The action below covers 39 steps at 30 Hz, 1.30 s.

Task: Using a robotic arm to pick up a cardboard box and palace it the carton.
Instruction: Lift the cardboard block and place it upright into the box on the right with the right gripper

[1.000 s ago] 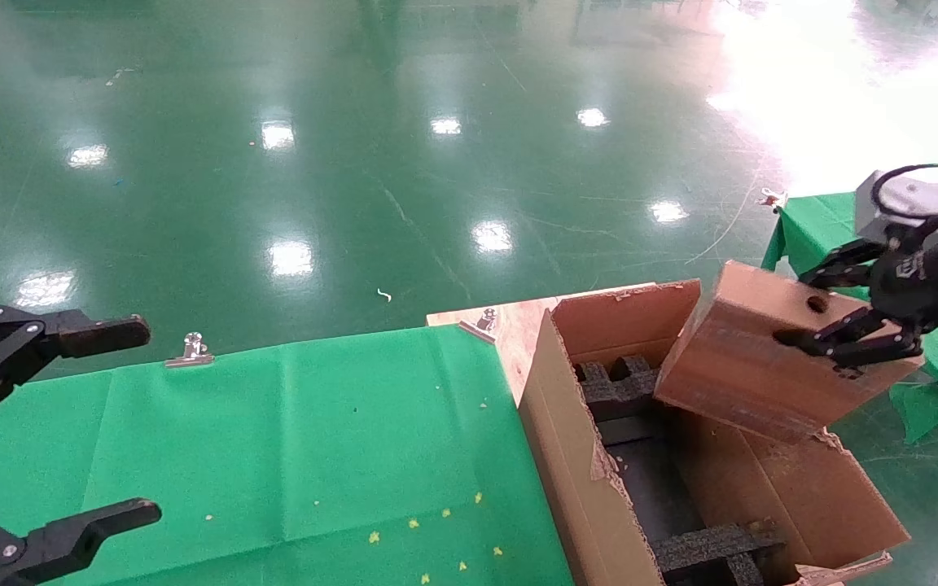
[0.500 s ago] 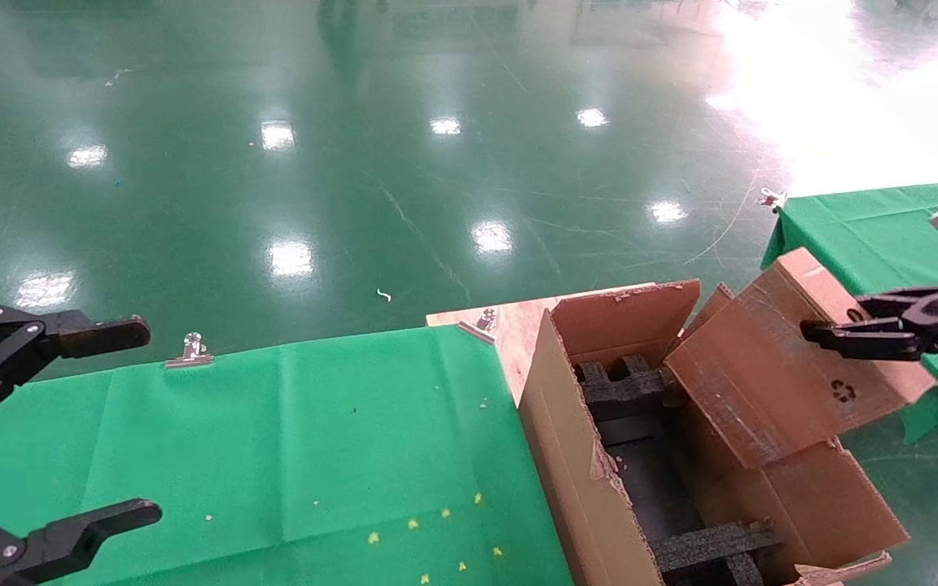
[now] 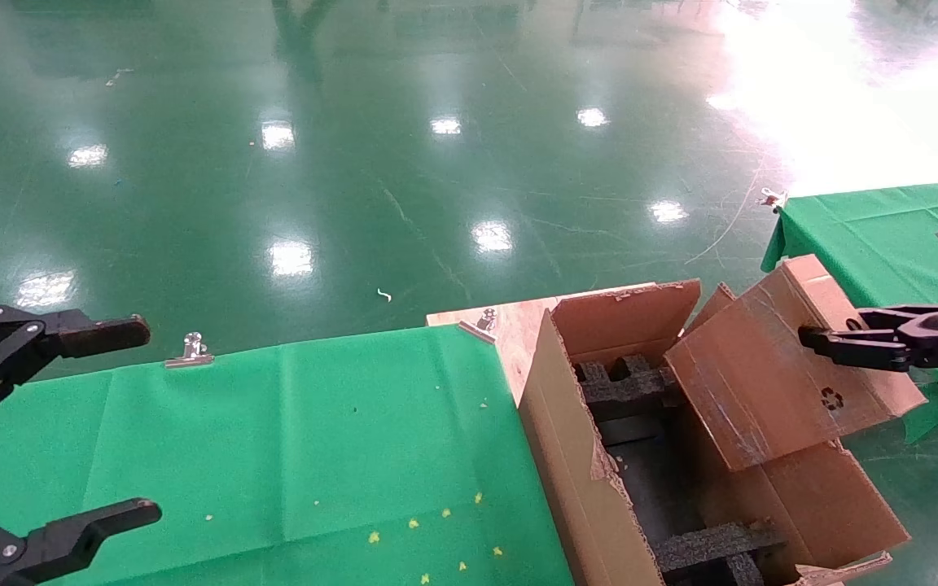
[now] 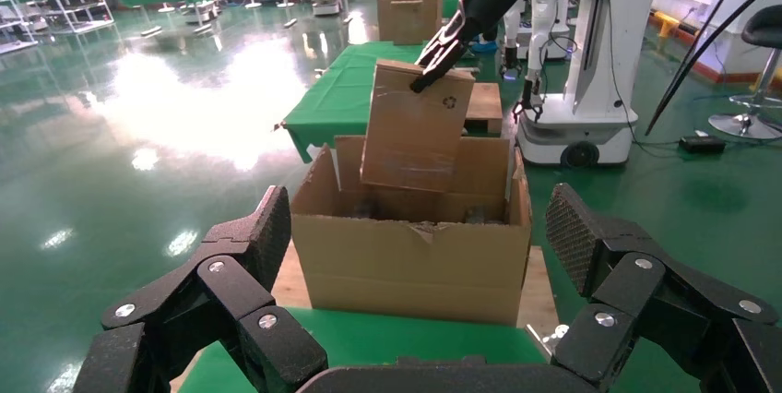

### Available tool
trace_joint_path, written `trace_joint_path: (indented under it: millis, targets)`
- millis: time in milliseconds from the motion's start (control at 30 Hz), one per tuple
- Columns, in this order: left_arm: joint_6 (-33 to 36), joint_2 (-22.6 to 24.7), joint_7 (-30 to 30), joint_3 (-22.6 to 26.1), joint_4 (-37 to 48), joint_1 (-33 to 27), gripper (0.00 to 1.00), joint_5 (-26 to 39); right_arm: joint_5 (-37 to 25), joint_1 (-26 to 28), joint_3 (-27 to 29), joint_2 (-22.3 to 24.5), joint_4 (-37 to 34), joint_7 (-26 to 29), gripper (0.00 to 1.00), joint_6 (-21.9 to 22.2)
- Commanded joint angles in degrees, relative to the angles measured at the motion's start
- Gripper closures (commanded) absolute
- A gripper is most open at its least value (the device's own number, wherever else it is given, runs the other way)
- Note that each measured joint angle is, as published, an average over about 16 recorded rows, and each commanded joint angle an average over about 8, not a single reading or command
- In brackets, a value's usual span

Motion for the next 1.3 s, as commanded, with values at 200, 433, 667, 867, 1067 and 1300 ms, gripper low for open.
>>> trace_joint_path:
  millis: [200,433,667,867,1067,1300]
  targets:
    - [0.0,0.0,0.0,0.0,0.0,0.0,0.0,0.0,-0.07,-0.06,-0.06,-0.68,-0.89,-0.46,1.0,-0.38]
    - [0.0,0.0,0.01,0.01,0.02,-0.01,0.0,-0.01,-0.9,-1.9,-1.57,-2.71,-0.93,2.55,1.0,3.72]
    - [0.0,0.0,0.02,0.02,0.03,-0.02,0.0,-0.02,-4.24,-4.1,-3.67,-5.65,-0.56,8.45,1.0,9.84]
    - [0.0,0.0,0.02,0.03,0.03,-0.02,0.0,-0.02,-7.45,-5.31,-5.2,-7.08,1.2,13.22,1.0,13.23]
    - [0.0,-0.01,0.03,0.04,0.03,-0.02,0.0,-0.03,-10.57,-6.23,-6.67,-7.98,3.08,17.86,1.0,15.1]
    - [-0.01,-0.01,0.03,0.05,0.03,-0.02,0.0,-0.03,-14.5,-7.24,-8.37,-9.16,5.43,22.77,1.0,16.95]
